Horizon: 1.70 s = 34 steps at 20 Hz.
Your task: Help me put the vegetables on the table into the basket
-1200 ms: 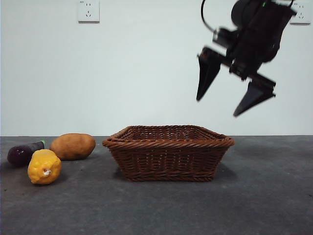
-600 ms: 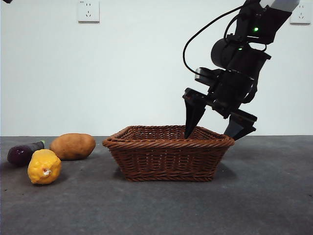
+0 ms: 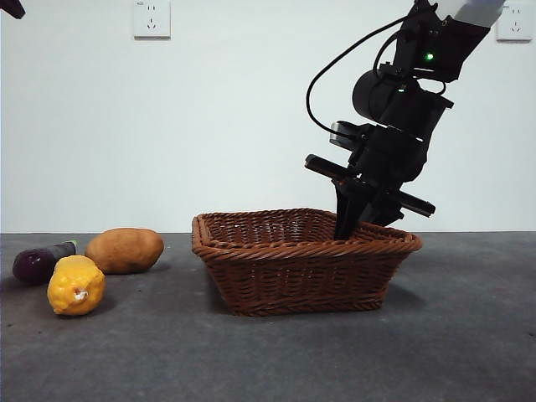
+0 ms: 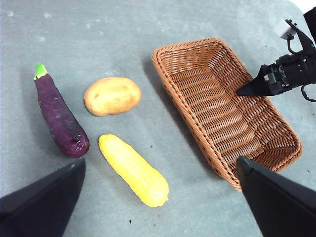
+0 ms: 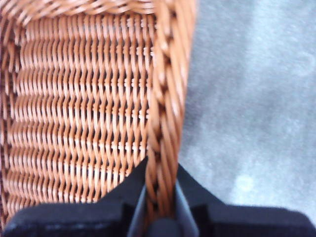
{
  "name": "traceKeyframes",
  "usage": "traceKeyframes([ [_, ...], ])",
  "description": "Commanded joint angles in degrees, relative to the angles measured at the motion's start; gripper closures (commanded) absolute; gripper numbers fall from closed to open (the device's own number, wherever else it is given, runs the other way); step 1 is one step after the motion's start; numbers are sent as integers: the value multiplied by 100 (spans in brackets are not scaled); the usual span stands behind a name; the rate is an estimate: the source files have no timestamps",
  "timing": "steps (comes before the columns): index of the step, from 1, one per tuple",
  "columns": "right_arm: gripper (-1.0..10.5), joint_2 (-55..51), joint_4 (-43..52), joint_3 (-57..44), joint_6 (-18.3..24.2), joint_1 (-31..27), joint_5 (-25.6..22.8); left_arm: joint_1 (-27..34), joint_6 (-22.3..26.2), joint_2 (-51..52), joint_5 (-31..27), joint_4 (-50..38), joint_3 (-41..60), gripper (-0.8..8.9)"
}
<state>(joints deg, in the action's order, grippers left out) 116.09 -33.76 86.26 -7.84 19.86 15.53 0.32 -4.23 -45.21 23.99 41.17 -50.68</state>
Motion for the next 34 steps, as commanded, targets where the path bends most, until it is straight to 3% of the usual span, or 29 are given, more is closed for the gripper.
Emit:
traceKeyframes([
  [1,955,94,37,-26,20,7,4,-13,39,-2,0,28,-13,247],
  [3,955,-61,74,-24,-118,0,380,-13,39,-17,0,155,-13,247],
  [7,955,-1167,46,-24,-94,2,393,-13,-52,-127,0,258,-13,247],
  [12,955,-2905,-546,-24,457,-4,48,-109,-411,-699,-55,90,-13,247],
  [17,955,-3917,-1110,-24,739,-4,52,-686,-984,-1893,-944,-299,-13,247],
  [21,955,-4199,-1397,-24,920,-2,55,-1051,-1580,-2734,-1071,-774,-37,247],
  [27,955,-4214,-1729,-26,1123,-2,98,-1480,-2002,-3840,-1508,-684,-544,247],
  [34,955,-4214,-1731,-26,1158,-2,313,-1770,-2522,-4826,-2065,203,-1290,247],
])
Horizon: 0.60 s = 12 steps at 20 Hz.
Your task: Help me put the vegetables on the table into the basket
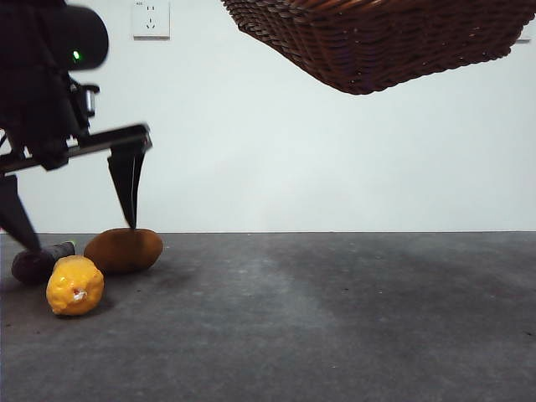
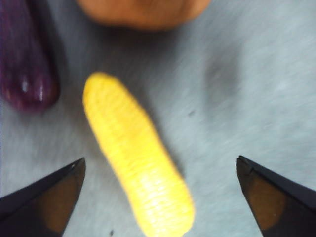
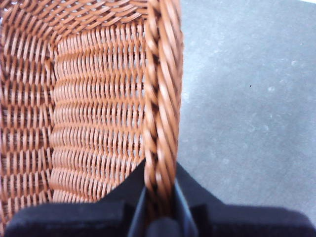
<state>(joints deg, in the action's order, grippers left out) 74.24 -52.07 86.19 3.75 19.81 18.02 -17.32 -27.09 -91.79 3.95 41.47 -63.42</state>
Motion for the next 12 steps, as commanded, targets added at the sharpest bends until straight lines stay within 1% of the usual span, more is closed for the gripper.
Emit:
traceKeyframes([
  [1,955,-28,98,-20,2,2,63,-13,-297,-236,-66,225,-20,247],
  [8,955,-28,138,-20,68,2,66,-13,-457,-542,-249,184,-20,247],
  [12,955,-26,142,-20,85,2,63,-33,-601,-664,-251,177,-20,253],
])
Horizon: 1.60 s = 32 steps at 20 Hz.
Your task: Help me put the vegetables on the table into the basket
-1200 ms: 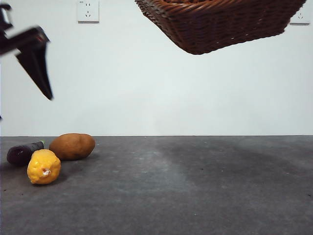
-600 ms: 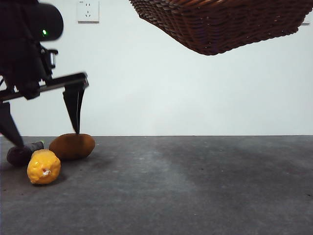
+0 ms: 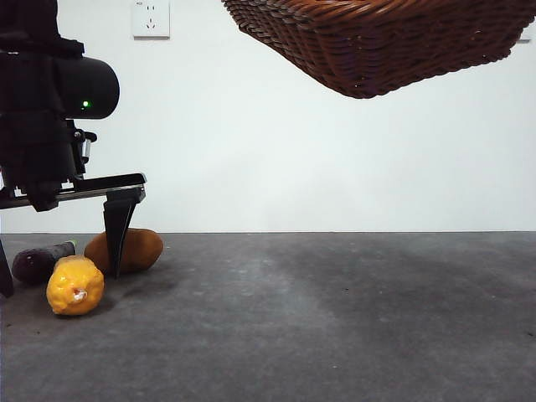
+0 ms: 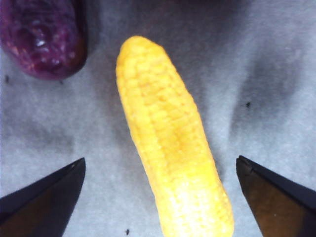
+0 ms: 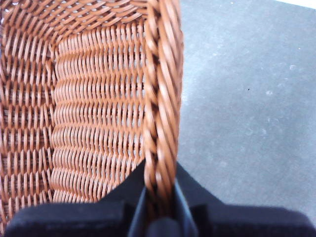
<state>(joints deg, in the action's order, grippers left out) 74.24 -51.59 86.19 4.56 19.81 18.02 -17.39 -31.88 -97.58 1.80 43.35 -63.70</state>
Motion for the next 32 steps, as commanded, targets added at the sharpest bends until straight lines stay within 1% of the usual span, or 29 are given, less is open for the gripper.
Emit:
traceKeyframes([
  [1,955,-28,94,-20,7,2,63,-44,-138,-114,-44,-9,9,254],
  [2,955,-26,94,-20,9,2,63,-61,-140,-149,-57,-15,9,289],
  [3,955,-26,92,-20,17,2,66,-79,-140,-190,-48,-13,9,380],
  [4,955,-26,92,-20,22,2,63,-103,-140,-221,-48,-15,9,433],
  [5,955,-26,92,-20,22,2,63,-138,-138,-254,-33,-35,9,514],
  [7,955,-26,87,-20,24,2,63,-190,-129,-267,-31,-120,9,734],
  [8,955,-26,76,-20,26,2,63,-223,-125,-267,-26,-184,9,818],
  [10,955,-26,66,-20,26,2,63,-264,-107,-267,15,-234,9,822],
  [12,955,-26,63,-20,24,2,63,-304,11,-264,11,-229,9,822],
  [15,955,-24,31,-20,22,2,59,-341,579,-190,11,-221,9,822],
  [18,955,-13,-136,-20,22,2,-44,-372,1185,210,9,-319,9,822],
  [19,955,-4,-197,-22,22,2,-118,-372,1390,439,11,-369,9,822],
  [23,955,179,-315,-33,-7,2,-140,-446,2166,1679,9,-387,20,822],
  [28,955,713,-273,-160,-219,7,-153,-745,2662,3259,9,-107,31,822],
  [32,955,881,212,-863,-520,11,-94,-1200,2889,4050,13,201,35,822],
])
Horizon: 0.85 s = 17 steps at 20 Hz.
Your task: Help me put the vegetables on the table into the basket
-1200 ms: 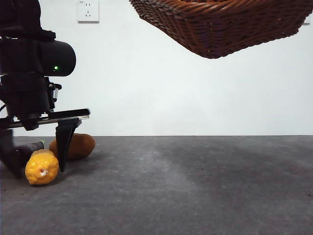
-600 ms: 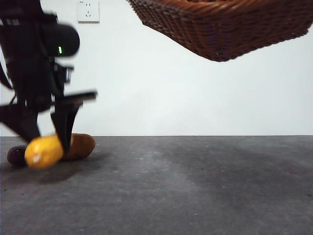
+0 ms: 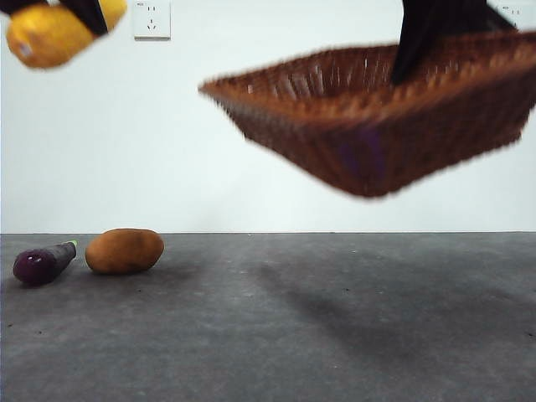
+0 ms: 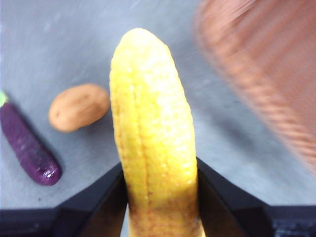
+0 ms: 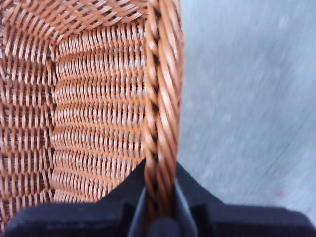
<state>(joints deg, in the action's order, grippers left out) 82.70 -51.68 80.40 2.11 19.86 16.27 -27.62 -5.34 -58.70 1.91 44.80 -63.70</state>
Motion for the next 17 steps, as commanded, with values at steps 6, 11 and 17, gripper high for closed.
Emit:
traceKeyframes([
  [6,955,42,1231,-1451,-872,177,527,-1888,240,149,149,-706,785,822],
  [11,955,155,1517,-1545,-1259,944,450,-2857,214,-817,151,-2035,1005,822],
  [17,955,352,1773,-1545,-1453,1436,295,-2933,476,-1309,153,-1445,1005,822],
])
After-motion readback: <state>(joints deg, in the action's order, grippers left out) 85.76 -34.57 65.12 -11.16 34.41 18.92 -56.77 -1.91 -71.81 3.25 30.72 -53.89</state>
